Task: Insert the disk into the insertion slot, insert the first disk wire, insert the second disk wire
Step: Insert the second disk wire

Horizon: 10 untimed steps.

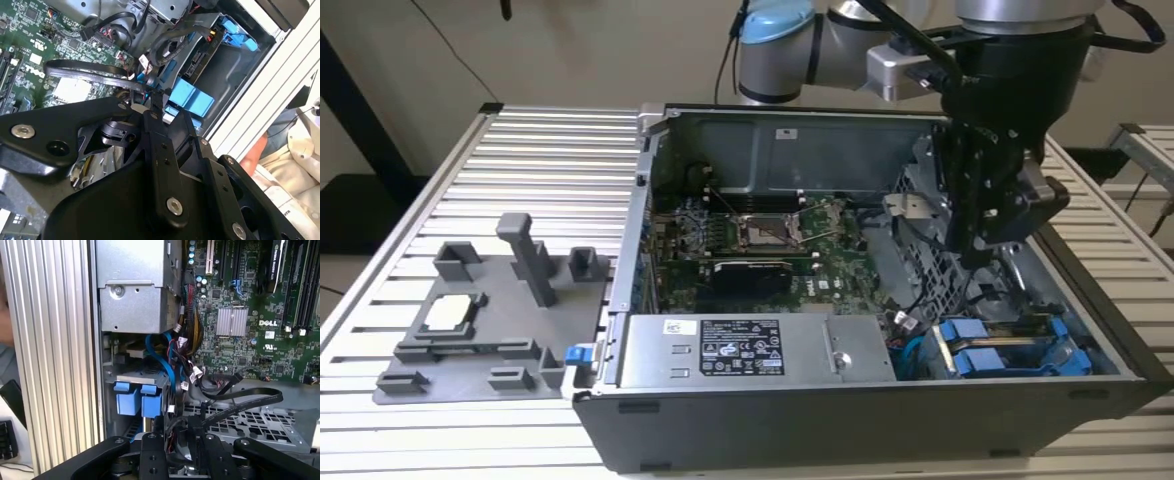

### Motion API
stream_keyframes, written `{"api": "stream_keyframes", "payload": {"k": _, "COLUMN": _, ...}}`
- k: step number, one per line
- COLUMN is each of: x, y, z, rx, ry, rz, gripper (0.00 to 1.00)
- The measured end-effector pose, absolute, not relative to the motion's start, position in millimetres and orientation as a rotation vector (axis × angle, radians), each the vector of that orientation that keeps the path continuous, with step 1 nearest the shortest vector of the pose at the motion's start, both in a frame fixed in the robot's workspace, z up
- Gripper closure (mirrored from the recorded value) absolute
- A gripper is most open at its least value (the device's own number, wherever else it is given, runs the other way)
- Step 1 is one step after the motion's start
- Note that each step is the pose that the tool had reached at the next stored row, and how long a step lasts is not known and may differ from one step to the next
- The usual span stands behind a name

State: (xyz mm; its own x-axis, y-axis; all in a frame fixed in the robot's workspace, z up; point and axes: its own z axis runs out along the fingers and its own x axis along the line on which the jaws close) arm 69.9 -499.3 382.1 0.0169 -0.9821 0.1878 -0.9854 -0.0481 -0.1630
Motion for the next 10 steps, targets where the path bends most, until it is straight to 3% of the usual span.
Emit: {"api": "stream_keyframes", "payload": {"k": 10, "x": 68.4, "y": -498.8, "z": 380.0, "rx": 2.230, "ry": -2.158, "rz": 0.408, "gripper": 0.67}}
